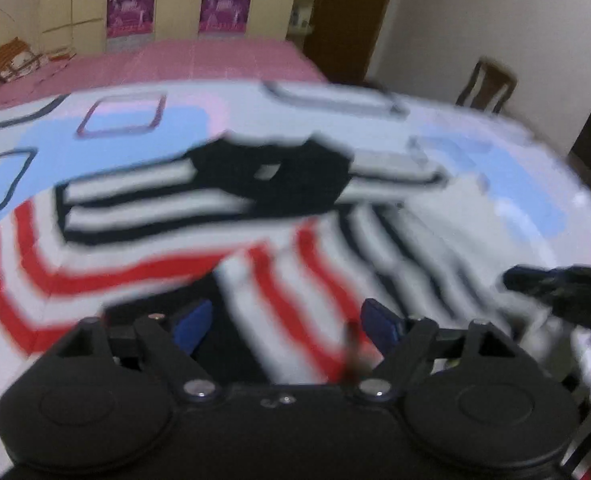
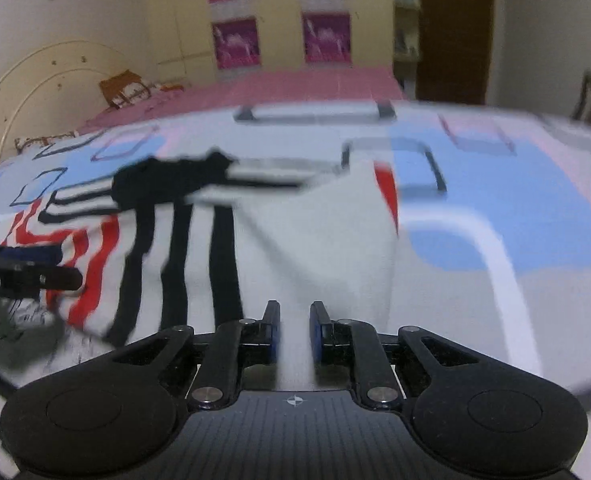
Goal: Fold small clothes
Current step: 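Release the sleeve and smooth the folded side with the right tool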
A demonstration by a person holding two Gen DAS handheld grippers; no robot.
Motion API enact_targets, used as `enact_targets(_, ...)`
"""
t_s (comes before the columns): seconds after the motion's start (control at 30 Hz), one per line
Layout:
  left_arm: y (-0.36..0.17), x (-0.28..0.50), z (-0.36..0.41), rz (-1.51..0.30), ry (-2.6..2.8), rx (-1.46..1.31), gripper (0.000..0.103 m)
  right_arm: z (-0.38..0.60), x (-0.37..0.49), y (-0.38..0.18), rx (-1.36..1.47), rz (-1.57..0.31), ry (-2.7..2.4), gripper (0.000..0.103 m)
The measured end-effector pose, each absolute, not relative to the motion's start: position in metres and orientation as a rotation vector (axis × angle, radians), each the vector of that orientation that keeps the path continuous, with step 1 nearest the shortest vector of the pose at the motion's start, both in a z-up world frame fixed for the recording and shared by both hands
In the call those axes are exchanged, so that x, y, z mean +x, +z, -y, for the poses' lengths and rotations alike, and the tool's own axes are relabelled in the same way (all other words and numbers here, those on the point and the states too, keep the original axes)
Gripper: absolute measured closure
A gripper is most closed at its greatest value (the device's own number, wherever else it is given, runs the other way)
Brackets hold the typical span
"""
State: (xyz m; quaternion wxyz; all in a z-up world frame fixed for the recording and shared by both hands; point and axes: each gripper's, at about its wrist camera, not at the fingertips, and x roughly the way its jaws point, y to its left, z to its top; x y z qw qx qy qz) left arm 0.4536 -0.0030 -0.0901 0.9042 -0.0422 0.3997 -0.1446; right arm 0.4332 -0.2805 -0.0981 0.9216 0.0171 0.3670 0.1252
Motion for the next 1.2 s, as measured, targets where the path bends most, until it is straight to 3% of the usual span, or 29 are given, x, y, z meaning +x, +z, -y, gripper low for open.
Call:
enact_targets(0.33, -0.110, 0.496, 0.040, -0.834, -0.357, 0.027, 0.024, 0.314, 0.564, -0.114, 0.085, -0.826, 0.112, 0.088)
enact_targets(0.5, -0.094, 0.500, 0.048, -0.800, -0.354, -0.057, 0.023, 0.305, 0.548, -0.100, 0.067, -0.776, 0.138, 0.087)
enact_targets(0.63, -0.110, 0.507, 0.061, -0.850, -0.356, 0.023, 0.023, 0.298, 0.548, -0.119, 0.018, -0.809, 0.129, 0.088)
enact_targets(0.73, -0.098, 0.489, 0.048, -0.812, -0.341, 0.034, 0.022, 0.304, 0.531, -0.098, 0.047, -0.791, 0.136, 0.087)
enact_targets(0.8, -0.098, 0.480, 0.041, -0.802, -0.344, 0.006, 0.016, 0.299, 0.514, -0.096, 0.028, -0.791, 0.167, 0.087)
enact_targets(0.9, -0.111, 0.473, 0.047, -0.834, -0.333, 0.091, 0.019, 0.289, 0.503, -0.118, -0.015, -0.832, 0.167, 0.088)
enact_targets(1.03, -0.087, 0.445, 0.034, -0.785, -0.342, 0.031, 0.018, 0.289, 0.475, -0.095, 0.008, -0.804, 0.170, 0.087)
enact_targets(1.2, -0.111, 0.432, 0.028, -0.840, -0.296, 0.052, 0.017, 0.278, 0.438, -0.120, -0.048, -0.834, 0.167, 0.087)
